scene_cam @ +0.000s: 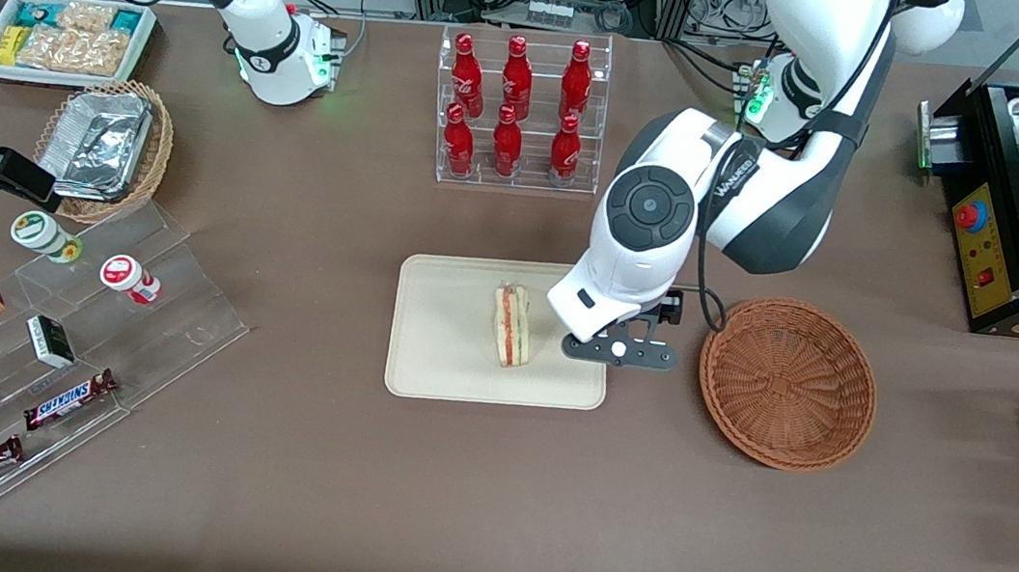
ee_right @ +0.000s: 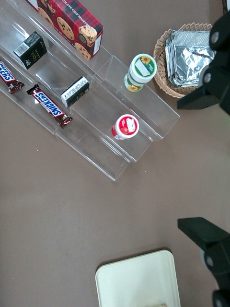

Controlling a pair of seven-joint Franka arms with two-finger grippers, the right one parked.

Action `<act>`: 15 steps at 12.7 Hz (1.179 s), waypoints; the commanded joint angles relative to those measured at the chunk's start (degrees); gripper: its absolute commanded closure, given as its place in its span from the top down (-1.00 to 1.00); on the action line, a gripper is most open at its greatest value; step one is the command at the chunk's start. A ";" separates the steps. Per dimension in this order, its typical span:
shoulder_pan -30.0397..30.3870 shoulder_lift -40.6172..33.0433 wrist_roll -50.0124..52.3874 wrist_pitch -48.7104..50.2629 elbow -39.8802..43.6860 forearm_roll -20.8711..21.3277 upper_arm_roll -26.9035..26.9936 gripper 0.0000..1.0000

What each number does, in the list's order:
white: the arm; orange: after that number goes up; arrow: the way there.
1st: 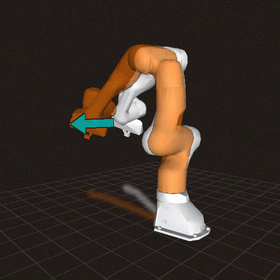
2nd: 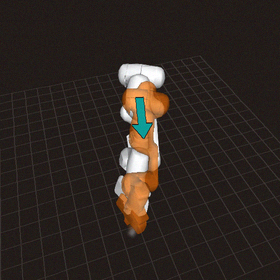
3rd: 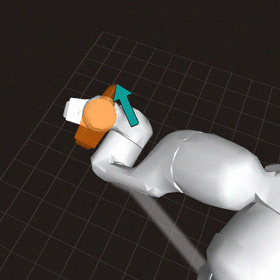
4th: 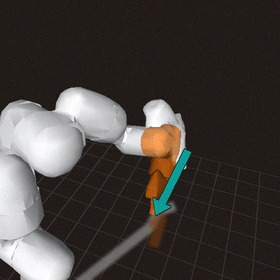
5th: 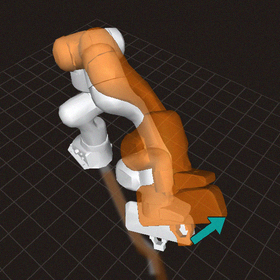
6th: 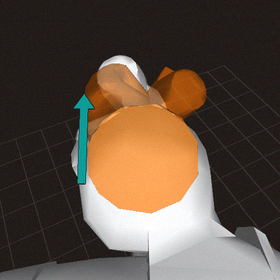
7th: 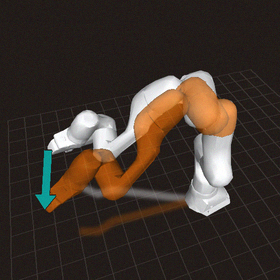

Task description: Place sandwich from basket to tray

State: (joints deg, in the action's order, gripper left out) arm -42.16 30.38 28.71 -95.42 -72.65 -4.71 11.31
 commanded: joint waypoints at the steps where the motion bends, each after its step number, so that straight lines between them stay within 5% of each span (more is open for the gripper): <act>1: -0.38 -4.52 -1.64 2.34 -3.19 -0.13 2.05 1.00; 12: 34.48 -15.87 -11.30 7.70 -11.63 7.26 -26.75 1.00; 15: 40.21 -19.38 -19.89 12.61 -11.81 7.17 -27.48 1.00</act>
State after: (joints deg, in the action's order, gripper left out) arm -5.56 15.07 13.64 -85.07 -82.08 1.90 -15.07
